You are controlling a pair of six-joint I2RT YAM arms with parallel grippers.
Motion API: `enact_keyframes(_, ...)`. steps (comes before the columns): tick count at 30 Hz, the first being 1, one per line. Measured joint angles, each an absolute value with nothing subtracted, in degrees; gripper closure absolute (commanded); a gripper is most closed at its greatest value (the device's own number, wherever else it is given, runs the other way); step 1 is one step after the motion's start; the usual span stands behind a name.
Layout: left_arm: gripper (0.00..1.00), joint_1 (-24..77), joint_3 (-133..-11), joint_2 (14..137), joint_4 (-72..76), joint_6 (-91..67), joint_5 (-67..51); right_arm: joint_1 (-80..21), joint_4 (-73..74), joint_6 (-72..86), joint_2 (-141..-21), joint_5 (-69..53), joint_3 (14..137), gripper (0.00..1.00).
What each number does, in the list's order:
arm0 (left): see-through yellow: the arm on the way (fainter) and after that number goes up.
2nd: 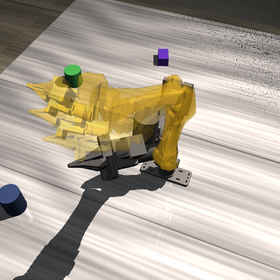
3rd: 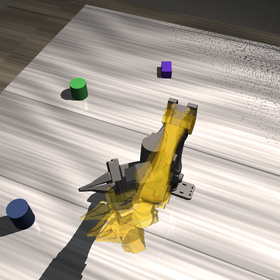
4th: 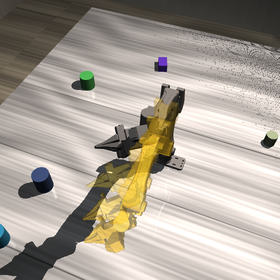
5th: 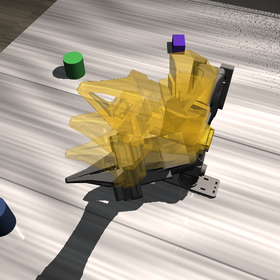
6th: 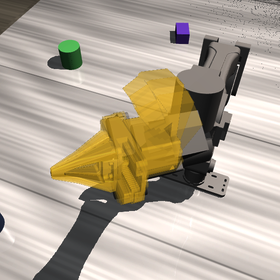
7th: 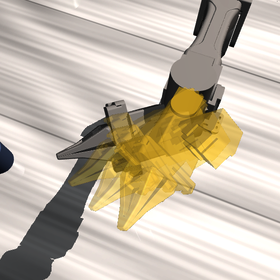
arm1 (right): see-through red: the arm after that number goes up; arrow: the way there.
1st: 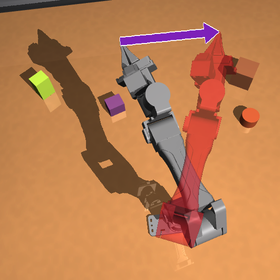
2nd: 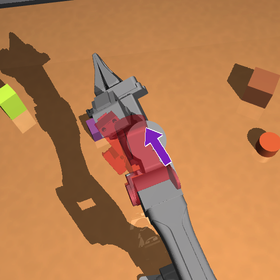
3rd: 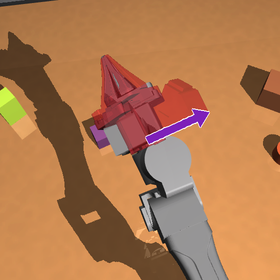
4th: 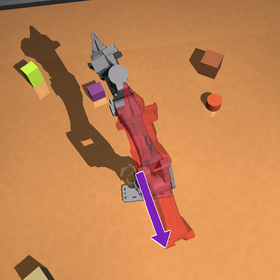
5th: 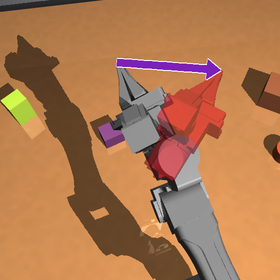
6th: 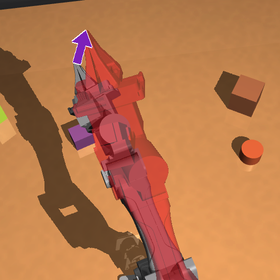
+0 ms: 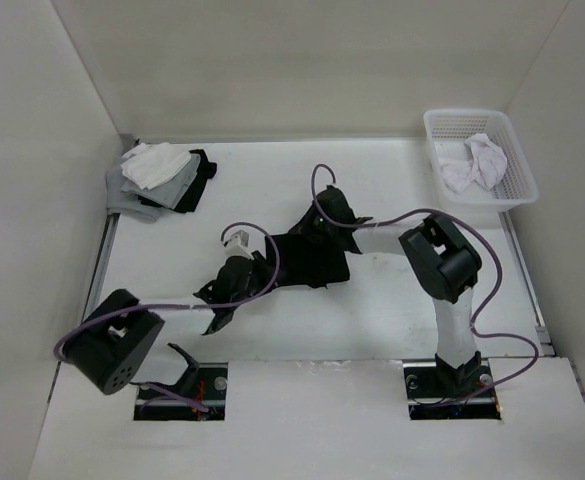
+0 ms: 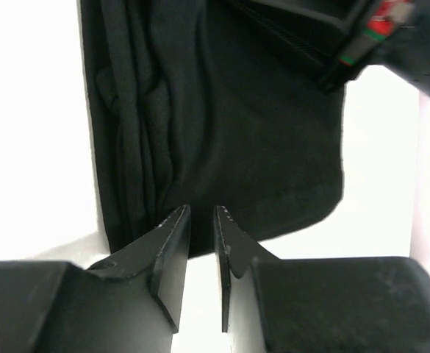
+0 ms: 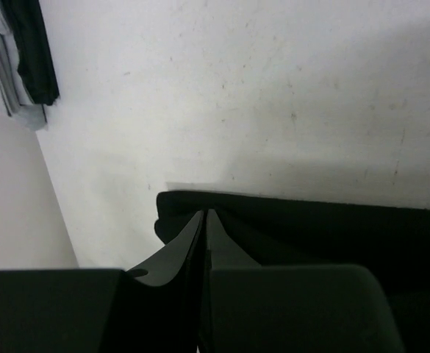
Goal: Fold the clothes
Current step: Fold the tank top
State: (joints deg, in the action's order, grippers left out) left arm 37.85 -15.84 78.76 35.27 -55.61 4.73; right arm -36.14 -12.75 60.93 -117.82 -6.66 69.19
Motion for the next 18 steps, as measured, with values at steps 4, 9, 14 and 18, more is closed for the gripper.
enact_keyframes(4, 0.77, 37.5, -16.2, 68.5, 29.5, -54.0, 7.2, -35.1, -14.2, 61.3, -117.2, -6.5, 69.3, 0.9)
enact_keyframes(9, 0.73, 36.9, -19.7, 59.6, 22.7, -50.5, 12.4, -33.6, -15.2, 60.1, -108.2, -7.4, 66.8, 0.83)
enact_keyframes(14, 0.7, 32.9, -22.2, 58.6, 18.5, -48.1, 14.6, -31.5, -18.9, 57.1, -90.6, -7.7, 58.8, 0.78)
enact_keyframes(18, 0.65, 28.8, -22.2, 58.6, 15.1, -47.1, 14.6, -28.0, -20.4, 54.5, -76.4, -6.7, 48.4, 0.77)
